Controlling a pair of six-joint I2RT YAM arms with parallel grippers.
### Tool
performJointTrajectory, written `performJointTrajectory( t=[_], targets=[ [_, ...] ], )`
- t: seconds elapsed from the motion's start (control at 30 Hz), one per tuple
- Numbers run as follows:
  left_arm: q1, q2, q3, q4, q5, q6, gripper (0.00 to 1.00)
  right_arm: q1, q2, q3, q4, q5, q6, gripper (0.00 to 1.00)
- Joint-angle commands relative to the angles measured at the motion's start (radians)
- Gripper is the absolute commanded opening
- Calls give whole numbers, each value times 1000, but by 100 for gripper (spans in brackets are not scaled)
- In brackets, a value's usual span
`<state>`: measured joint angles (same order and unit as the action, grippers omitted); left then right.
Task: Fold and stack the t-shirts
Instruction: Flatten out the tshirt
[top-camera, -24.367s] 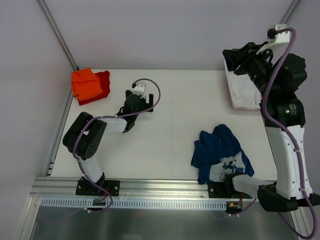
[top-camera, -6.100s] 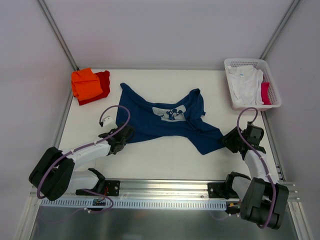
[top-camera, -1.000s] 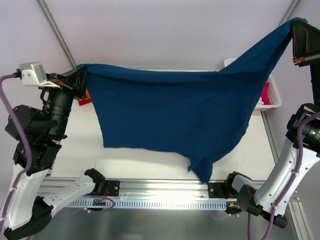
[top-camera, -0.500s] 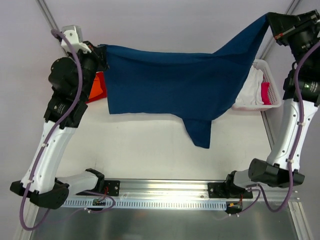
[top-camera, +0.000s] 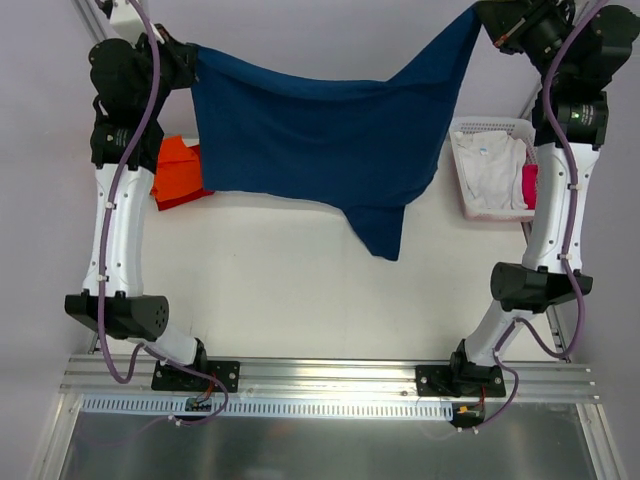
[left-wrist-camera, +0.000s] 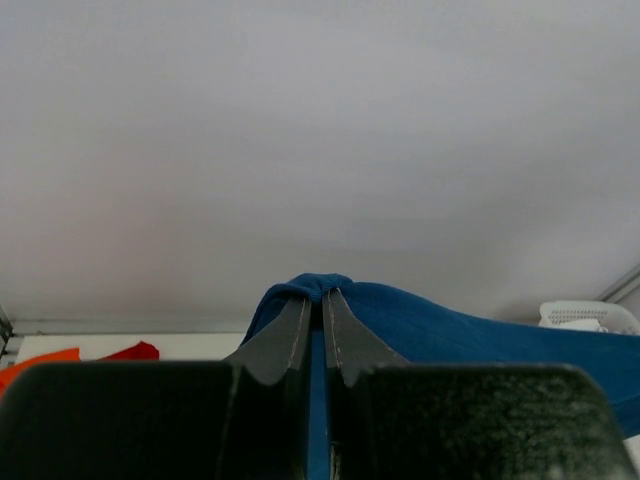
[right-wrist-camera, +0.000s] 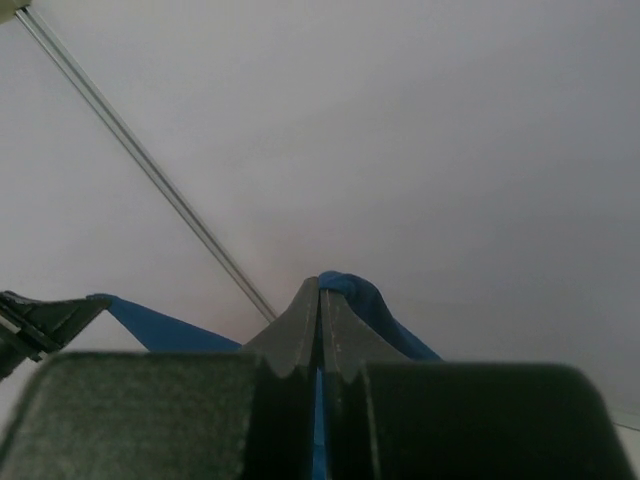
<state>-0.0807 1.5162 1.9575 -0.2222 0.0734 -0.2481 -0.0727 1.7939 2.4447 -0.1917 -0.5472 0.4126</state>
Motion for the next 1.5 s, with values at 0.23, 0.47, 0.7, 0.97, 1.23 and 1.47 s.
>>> performJointTrajectory(
  t=[0.23, 0.47, 0.7, 0.97, 1.23, 1.47],
  targets=[
    [125, 203, 313, 30, 215, 20, 0, 100, -56, 23, 95, 110, -353, 0],
    [125, 228, 441, 59, 244, 56, 0, 149, -214, -159, 311, 248, -567, 0],
    [125, 150, 425, 164, 269, 72, 0, 223, -281, -210, 415, 282, -690, 0],
    [125, -25, 254, 368, 295, 69, 0, 333, -452, -467, 593, 290, -816, 0],
    [127, 6, 383, 334, 352, 26, 0, 418, -565, -569, 670, 271, -891, 0],
    [125, 1, 385, 342, 306, 35, 0, 424, -496, -458, 606, 308, -916, 0]
  ],
)
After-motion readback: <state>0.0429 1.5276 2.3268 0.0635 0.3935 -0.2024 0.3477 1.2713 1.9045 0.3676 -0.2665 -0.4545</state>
